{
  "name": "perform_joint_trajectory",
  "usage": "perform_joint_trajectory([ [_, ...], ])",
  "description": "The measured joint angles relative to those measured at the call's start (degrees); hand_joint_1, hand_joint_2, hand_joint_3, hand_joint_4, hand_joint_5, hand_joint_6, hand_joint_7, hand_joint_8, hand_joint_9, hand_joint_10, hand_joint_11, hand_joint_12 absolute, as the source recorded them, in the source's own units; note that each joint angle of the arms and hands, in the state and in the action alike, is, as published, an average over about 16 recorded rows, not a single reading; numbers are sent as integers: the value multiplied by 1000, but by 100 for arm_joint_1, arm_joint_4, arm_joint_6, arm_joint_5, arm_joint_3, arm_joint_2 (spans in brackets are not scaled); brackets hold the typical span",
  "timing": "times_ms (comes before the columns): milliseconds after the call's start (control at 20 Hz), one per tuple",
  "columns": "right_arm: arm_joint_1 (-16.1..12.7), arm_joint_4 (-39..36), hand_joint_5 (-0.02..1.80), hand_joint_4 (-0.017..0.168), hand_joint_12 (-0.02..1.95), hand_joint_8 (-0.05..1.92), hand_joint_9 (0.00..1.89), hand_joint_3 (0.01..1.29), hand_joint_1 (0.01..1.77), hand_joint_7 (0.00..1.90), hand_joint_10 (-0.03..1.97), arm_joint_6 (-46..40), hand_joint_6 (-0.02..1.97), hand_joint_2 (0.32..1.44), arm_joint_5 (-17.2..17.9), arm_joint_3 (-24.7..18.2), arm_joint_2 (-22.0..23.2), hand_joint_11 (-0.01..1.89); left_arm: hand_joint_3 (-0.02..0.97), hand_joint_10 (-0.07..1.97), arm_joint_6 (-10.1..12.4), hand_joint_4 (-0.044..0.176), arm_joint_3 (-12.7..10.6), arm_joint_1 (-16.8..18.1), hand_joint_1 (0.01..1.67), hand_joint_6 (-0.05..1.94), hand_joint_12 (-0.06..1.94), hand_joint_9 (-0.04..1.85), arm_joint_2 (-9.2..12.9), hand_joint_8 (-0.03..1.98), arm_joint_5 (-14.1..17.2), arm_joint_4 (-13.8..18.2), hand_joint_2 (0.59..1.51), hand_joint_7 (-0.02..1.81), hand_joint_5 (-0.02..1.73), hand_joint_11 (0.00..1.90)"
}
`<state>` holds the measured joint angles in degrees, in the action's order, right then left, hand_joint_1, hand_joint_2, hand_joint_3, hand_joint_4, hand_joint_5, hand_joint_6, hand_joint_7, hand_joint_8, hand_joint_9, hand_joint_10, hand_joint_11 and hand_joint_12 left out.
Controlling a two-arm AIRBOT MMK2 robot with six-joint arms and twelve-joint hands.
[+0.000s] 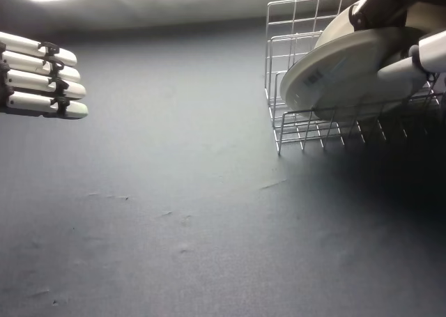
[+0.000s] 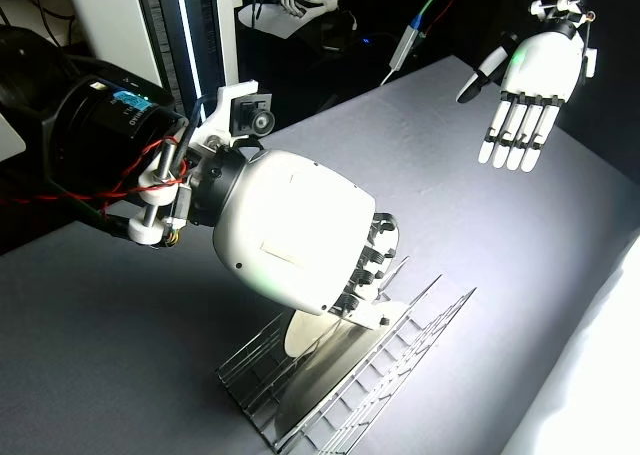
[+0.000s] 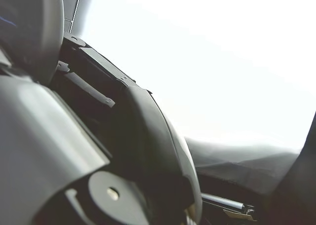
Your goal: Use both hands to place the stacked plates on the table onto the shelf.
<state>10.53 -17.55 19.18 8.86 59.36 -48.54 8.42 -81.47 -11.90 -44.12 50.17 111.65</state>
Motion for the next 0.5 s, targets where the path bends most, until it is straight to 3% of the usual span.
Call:
perform_joint_trajectory([
  [500,93,-657,766,-5,1160,50,754,14,1119,811,95,55,188,1028,570,-32,33,265,18,7,22,-2,5,-13,13,7,6,18,0,1,16,0,1037,11,20,14],
])
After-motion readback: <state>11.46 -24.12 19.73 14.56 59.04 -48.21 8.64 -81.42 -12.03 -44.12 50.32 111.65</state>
